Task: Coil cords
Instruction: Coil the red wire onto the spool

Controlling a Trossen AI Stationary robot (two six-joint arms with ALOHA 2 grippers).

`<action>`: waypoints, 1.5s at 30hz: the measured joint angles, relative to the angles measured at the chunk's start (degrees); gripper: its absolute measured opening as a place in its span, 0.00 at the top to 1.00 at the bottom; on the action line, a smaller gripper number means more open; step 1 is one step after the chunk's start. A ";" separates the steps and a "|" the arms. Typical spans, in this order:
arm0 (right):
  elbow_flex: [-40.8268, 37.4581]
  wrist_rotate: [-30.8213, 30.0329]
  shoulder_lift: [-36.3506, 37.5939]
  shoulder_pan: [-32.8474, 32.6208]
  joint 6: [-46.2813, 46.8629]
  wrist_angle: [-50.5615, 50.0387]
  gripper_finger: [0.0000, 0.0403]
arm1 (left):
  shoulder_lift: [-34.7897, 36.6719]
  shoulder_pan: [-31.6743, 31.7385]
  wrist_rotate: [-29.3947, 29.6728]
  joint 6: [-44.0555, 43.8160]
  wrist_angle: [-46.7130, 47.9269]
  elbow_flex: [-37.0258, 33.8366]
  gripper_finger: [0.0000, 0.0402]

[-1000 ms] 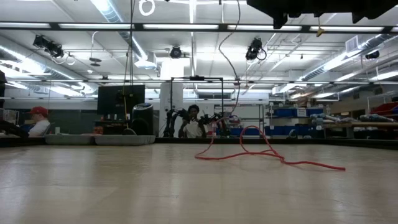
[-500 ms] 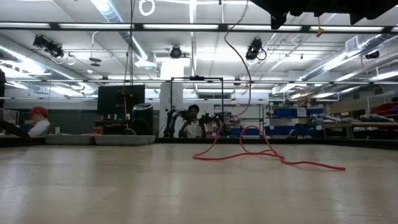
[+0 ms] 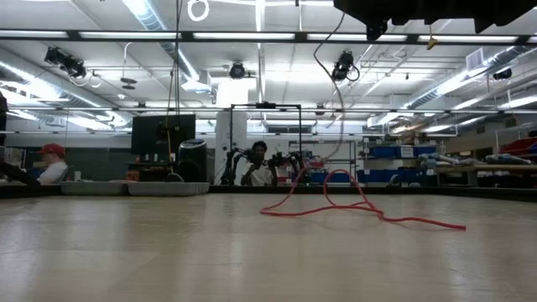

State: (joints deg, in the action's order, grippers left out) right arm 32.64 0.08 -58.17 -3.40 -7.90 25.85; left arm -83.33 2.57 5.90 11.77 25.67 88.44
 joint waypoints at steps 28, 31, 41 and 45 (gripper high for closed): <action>0.02 2.67 -9.16 2.50 -2.27 1.65 1.00 | 0.04 -4.05 -18.57 4.65 -39.07 -21.58 1.00; 0.15 2.36 -11.28 3.34 -2.27 1.81 1.00 | 0.02 -4.03 -18.59 4.25 -48.12 -27.46 1.00; 5.17 2.56 -17.72 5.38 -6.67 1.79 1.00 | -2.68 -4.02 -20.84 2.75 -68.75 -37.34 1.00; 9.37 2.56 -20.86 4.85 -10.23 -1.03 1.00 | -5.30 -4.00 -21.83 2.56 -68.76 -37.31 1.00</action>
State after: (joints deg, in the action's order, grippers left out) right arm 42.02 2.63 -79.04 1.45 -18.14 24.81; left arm -88.62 -1.43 -15.93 14.32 -43.08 51.13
